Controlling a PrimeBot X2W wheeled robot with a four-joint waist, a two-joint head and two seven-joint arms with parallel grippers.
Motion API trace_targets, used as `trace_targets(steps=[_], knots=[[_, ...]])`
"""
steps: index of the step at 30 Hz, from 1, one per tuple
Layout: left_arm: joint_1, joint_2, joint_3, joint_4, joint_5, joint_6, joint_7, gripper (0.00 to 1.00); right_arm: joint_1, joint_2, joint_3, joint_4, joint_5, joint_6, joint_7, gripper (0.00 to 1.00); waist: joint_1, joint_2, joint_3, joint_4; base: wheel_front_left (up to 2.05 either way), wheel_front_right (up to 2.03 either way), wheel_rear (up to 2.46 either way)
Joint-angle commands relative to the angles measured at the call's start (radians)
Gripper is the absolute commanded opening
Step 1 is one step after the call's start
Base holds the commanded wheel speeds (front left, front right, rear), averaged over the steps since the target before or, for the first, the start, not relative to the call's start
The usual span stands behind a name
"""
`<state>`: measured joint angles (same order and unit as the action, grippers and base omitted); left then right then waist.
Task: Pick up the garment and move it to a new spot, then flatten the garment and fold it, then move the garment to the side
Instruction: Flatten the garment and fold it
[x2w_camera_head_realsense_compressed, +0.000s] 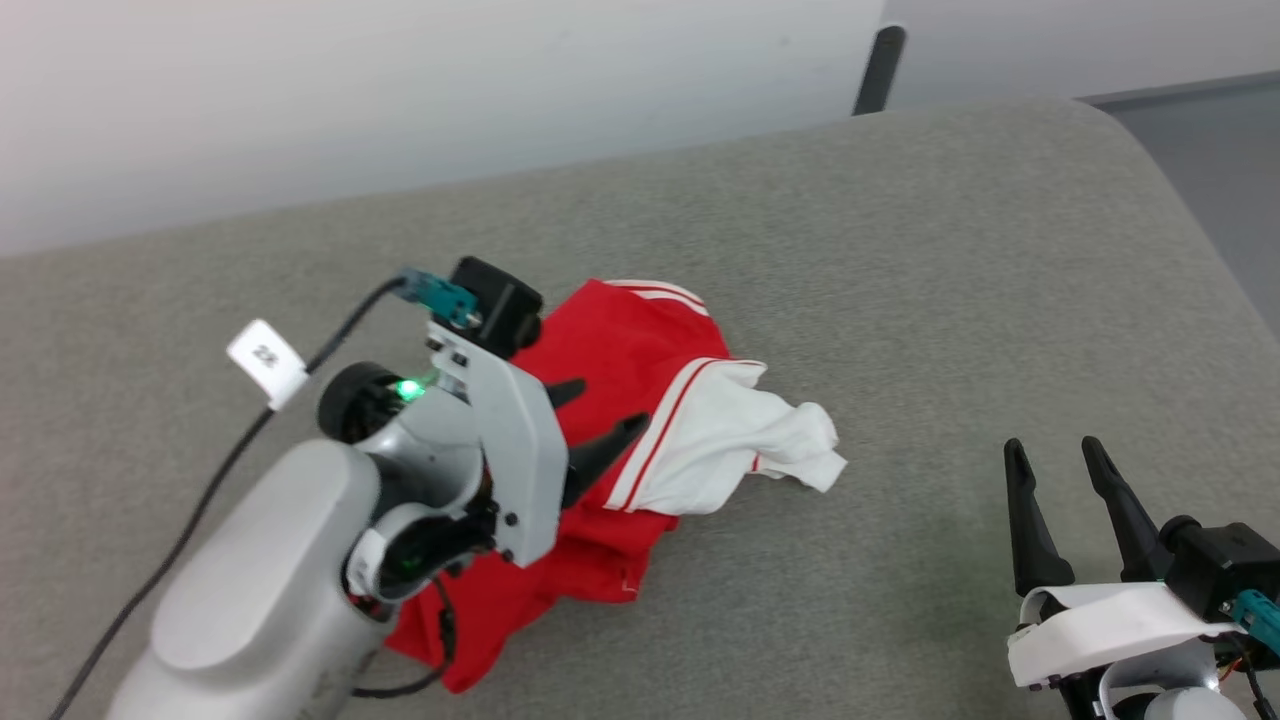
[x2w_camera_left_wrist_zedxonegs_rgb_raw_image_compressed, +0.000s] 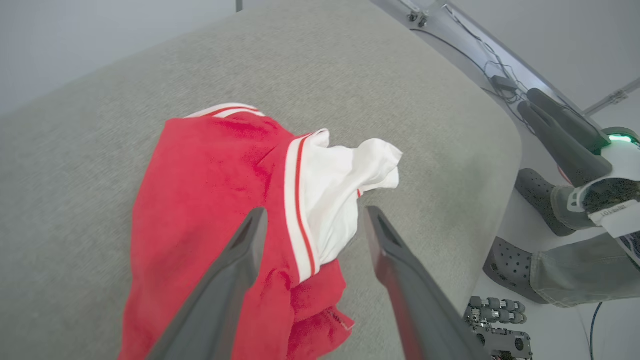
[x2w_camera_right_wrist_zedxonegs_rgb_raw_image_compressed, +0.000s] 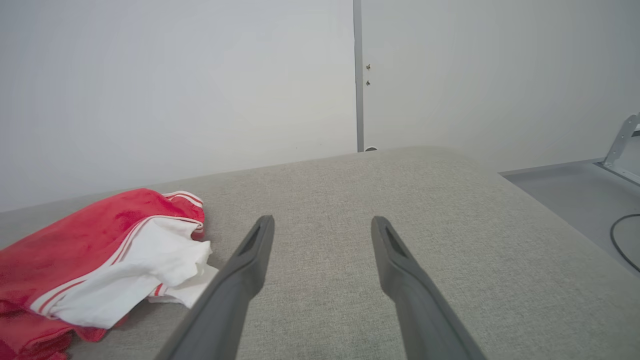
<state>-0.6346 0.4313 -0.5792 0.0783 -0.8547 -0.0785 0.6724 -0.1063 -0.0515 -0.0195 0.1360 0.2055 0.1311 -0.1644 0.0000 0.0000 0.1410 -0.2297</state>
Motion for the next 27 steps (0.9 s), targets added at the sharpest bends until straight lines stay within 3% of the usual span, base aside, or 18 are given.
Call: trace_targets(steps=[1,12,26,27], knots=[[-0.004,-0.002,-0.004,0.001,0.004,-0.004,-0.005,1.0,0.016,0.002,0.0,0.0,-0.006,-0.001,-0.007,1.0,0.0,0.0,-0.006,-0.025,0.0,0.0,0.0],[-0.025,-0.028,-0.09,0.08,0.019,-0.044,-0.042,1.0,0.016,0.002,0.016,0.014,0.015,-0.001,-0.043,1.0,0.0,0.0,0.01,-0.143,0.0,0.0,0.0],[-0.069,0.059,-0.202,0.209,0.058,-0.053,-0.106,1.0,-0.008,0.002,0.056,0.06,0.072,-0.001,-0.084,1.0,0.0,0.0,0.08,-0.248,0.0,0.0,0.0],[-0.072,0.064,-0.21,0.214,0.051,-0.053,-0.11,0.96,-0.009,0.002,0.057,0.064,0.073,-0.001,-0.085,1.0,0.0,0.0,0.082,-0.25,0.0,0.0,0.0]])
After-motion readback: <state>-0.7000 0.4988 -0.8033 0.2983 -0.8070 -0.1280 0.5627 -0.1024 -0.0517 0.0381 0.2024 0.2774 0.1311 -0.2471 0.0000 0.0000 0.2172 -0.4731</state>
